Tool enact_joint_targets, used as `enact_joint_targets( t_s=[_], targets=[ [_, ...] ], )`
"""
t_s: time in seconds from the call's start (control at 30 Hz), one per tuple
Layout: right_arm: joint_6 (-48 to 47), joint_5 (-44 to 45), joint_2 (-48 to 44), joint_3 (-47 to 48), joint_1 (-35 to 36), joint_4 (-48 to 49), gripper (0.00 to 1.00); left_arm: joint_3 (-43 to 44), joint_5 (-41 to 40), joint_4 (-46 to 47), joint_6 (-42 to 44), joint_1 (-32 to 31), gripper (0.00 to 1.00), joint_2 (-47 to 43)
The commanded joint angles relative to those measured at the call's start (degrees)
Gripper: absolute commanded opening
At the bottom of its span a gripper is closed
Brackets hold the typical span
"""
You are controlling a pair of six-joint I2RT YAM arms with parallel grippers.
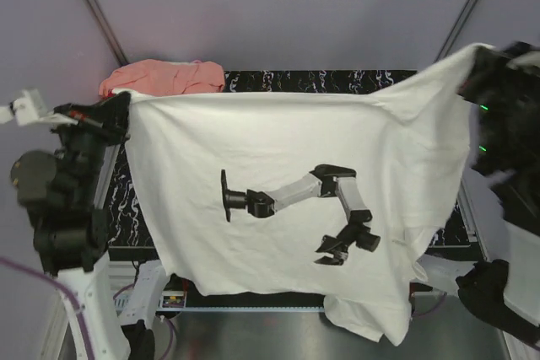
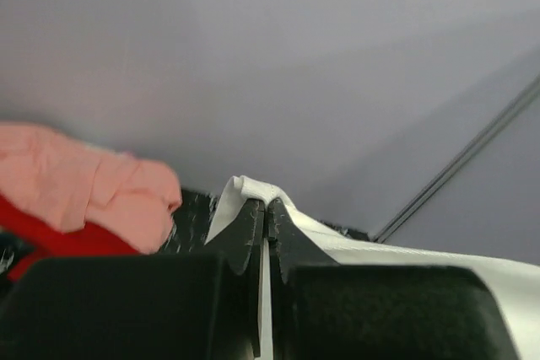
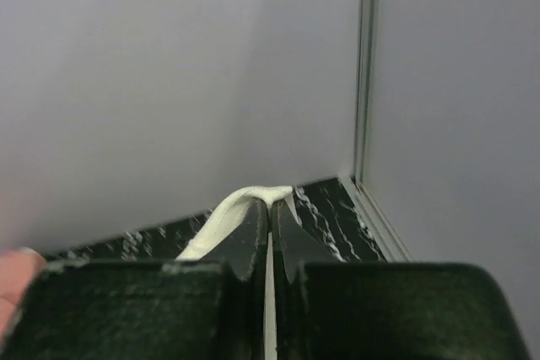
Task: Fold and stack the t-shirts
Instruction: Flatten the tshirt out
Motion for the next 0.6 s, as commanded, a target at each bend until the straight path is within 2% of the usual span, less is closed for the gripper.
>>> enact_joint_targets(
  t_s=[0.0,0.03,0.07,0.1,0.13,0.17,0.2,0.23,0.27,0.3,0.33,0.37,0.4,0.47,0.57],
  targets=[
    [-3.9,1.9,13.2,-9.5,-3.3,6.0,0.0,-7.5,-3.7,-2.3,-0.2,0.3,0.0,10.8],
    [-1.0,-2.8,16.4,-9.5,-6.9,2.8,0.0,-8.8,-4.2,-2.7,0.3,0.3,0.0,13.3],
    [1.6,-7.3,23.3,-9.5,-14.5,2.2,0.0,-11.8,-4.8,-1.6,0.7,0.2,0.0,18.4],
    [6.6,-15.0,27.5,-8.9,-17.7,1.8,0.0,-12.9,-5.5,0.1,1.3,0.0,0.0,21.5],
    [8.5,-18.9,32.5,-7.3,-20.1,-0.2,0.0,-12.1,-5.9,0.6,1.2,-0.1,0.0,24.9],
    [10.4,-22.5,44.8,1.9,-24.1,-2.8,0.0,-10.0,-6.6,-2.0,1.8,-0.3,0.05,33.2],
    [13.2,-28.2,52.1,9.5,-25.1,-6.2,0.0,-3.3,-9.1,-3.7,3.2,-1.1,0.13,37.3],
    [14.0,-31.0,60.0,19.1,-26.0,-14.9,0.21,0.7,-10.7,-6.1,3.9,-2.8,0.33,41.4],
    [14.0,-33.4,75.6,42.8,-26.2,-19.7,0.64,4.6,-12.1,-11.1,4.6,-3.6,0.49,47.9],
    [16.1,-36.1,78.5,48.3,-26.7,-20.2,0.92,12.8,-15.8,-13.6,5.5,-4.5,0.68,50.4],
    [16.4,-38.4,77.7,44.6,-26.9,-16.7,0.99,15.6,-17.6,-15.4,5.7,-6.2,0.78,51.9],
    [17.1,-39.6,73.2,33.3,-26.8,-13.5,1.0,18.1,-19.2,-17.4,6.0,-6.8,0.86,52.7],
    [19.1,-40.0,70.7,28.2,-26.8,-10.8,1.0,19.4,-21.2,-17.7,6.3,-7.4,0.99,52.4],
    [20.3,-42.1,65.8,18.9,-26.6,-6.1,1.0,21.1,-21.1,-18.0,6.5,-7.5,0.99,50.7],
    [21.0,-43.6,63.2,17.1,-26.1,-8.7,1.0,21.3,-21.1,-20.3,7.0,-7.5,0.99,48.4]
  ],
)
